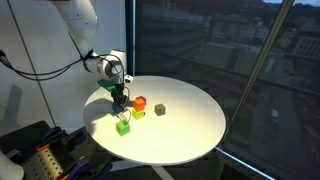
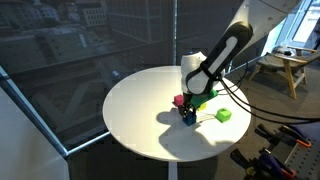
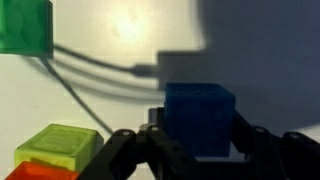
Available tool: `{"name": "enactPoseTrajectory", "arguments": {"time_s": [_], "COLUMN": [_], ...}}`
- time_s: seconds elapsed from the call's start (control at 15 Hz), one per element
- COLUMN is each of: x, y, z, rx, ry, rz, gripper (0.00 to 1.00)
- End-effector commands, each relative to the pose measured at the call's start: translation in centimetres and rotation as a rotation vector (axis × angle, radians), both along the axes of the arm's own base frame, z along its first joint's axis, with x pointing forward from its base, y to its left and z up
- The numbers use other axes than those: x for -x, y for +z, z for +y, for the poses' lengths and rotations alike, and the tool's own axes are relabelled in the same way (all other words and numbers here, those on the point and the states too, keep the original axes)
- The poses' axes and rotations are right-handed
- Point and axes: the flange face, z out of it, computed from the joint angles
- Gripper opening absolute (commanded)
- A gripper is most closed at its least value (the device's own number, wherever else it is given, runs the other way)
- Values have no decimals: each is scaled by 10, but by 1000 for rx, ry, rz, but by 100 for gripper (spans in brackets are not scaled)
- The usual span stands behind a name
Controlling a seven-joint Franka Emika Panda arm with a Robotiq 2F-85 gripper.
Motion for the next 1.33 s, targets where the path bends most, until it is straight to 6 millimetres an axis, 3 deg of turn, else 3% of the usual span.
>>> {"name": "enactPoseTrajectory", "arguments": {"time_s": [0.0, 0.33, 1.27], "x": [-5, -5, -8], "y": [1, 5, 47], "z": [1, 2, 8], "rx": [-2, -3, -15], "ry": [-8, -8, 5], "rz": [-12, -6, -35], "gripper": [34, 31, 31]}}
